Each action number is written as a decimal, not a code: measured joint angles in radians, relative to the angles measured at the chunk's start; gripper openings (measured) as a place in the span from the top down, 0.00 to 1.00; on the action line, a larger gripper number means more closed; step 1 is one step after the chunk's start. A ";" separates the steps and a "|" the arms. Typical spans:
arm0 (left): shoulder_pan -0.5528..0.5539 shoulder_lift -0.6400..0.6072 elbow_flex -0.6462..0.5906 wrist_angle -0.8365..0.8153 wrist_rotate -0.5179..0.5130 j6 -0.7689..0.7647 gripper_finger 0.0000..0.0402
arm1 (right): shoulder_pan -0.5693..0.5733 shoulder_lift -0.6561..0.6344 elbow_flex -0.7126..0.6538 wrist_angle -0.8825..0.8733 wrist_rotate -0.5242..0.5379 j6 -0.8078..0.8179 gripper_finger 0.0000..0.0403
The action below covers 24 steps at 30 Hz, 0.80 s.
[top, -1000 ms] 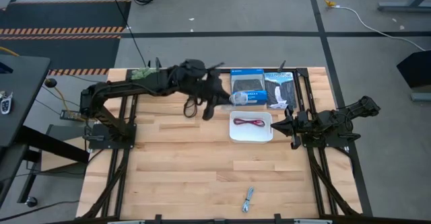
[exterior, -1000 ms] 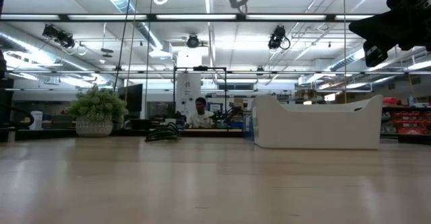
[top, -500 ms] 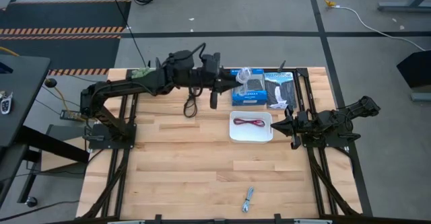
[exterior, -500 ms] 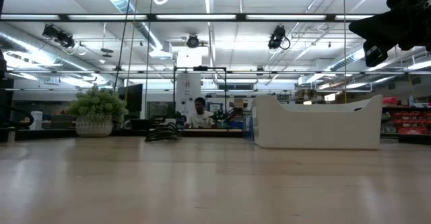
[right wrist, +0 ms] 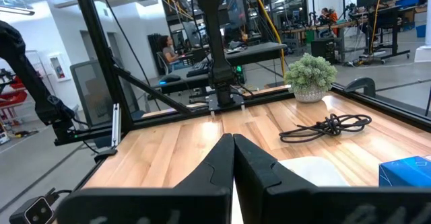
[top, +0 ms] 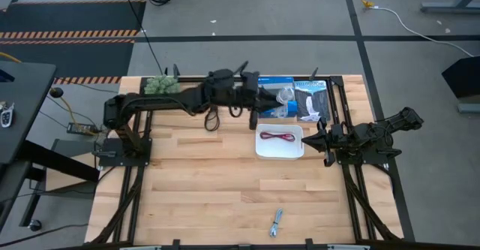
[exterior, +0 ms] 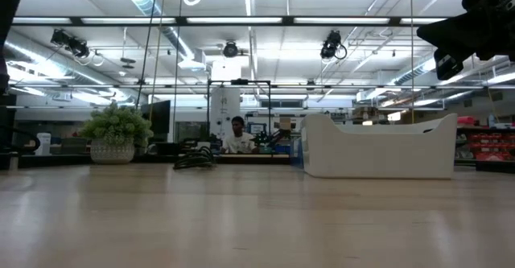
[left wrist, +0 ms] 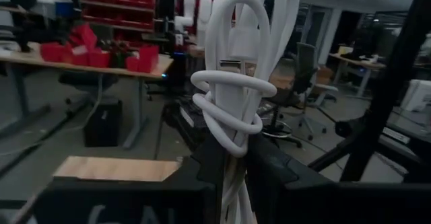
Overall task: Pick and place USB-C Cables
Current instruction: Put the white charger cable into the white bin
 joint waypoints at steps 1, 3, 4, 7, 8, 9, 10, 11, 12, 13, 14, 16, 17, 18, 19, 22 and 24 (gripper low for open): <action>-0.004 0.015 0.000 0.009 0.001 -0.012 0.88 | 0.000 0.000 0.000 0.000 0.000 0.000 0.97; -0.012 0.043 0.000 0.023 0.004 -0.045 0.88 | 0.000 0.000 0.000 0.000 0.000 0.000 0.97; -0.012 0.057 0.000 0.023 0.008 -0.063 0.88 | 0.000 0.000 0.000 0.000 0.000 0.000 0.97; -0.011 0.100 -0.001 0.049 0.047 -0.117 0.88 | 0.000 0.000 0.000 0.000 0.000 0.000 0.97; -0.011 0.116 -0.001 0.063 0.053 -0.129 0.88 | 0.000 0.000 0.000 0.000 0.000 0.000 0.97; -0.011 0.127 -0.001 0.063 0.057 -0.135 0.88 | 0.000 0.000 0.000 0.000 0.000 0.000 0.97; -0.011 0.141 -0.001 0.065 0.062 -0.142 0.88 | 0.000 0.000 0.000 0.000 0.000 0.000 0.97; -0.011 0.152 -0.001 0.068 0.063 -0.151 0.88 | 0.000 0.000 0.000 0.000 0.000 0.000 0.97; -0.011 0.165 -0.001 0.061 0.064 -0.157 0.88 | 0.000 0.000 0.000 0.000 0.000 0.000 0.97; -0.011 0.179 -0.001 0.069 0.064 -0.161 0.88 | 0.000 0.000 0.000 0.000 0.000 0.000 0.97; -0.011 0.191 -0.001 0.064 0.067 -0.161 0.88 | 0.000 0.000 0.000 0.000 0.000 0.000 0.97; -0.012 0.214 -0.001 0.065 0.078 -0.161 0.88 | 0.000 0.000 0.000 0.000 0.000 0.000 0.97; -0.012 0.222 -0.001 0.065 0.079 -0.161 0.88 | 0.000 0.000 0.000 0.000 0.000 0.000 0.97; -0.012 0.229 -0.001 0.062 0.078 -0.161 0.88 | 0.000 0.000 0.000 0.000 0.000 0.000 0.97; -0.012 0.235 -0.001 0.060 0.078 -0.159 0.88 | 0.000 0.000 0.000 0.000 0.000 0.000 0.97; -0.011 0.247 -0.002 0.047 0.078 -0.148 0.88 | 0.000 0.000 0.000 0.000 0.000 0.000 0.97; -0.012 0.249 -0.015 0.053 0.074 -0.142 0.88 | 0.000 0.000 0.000 0.000 0.000 0.000 0.97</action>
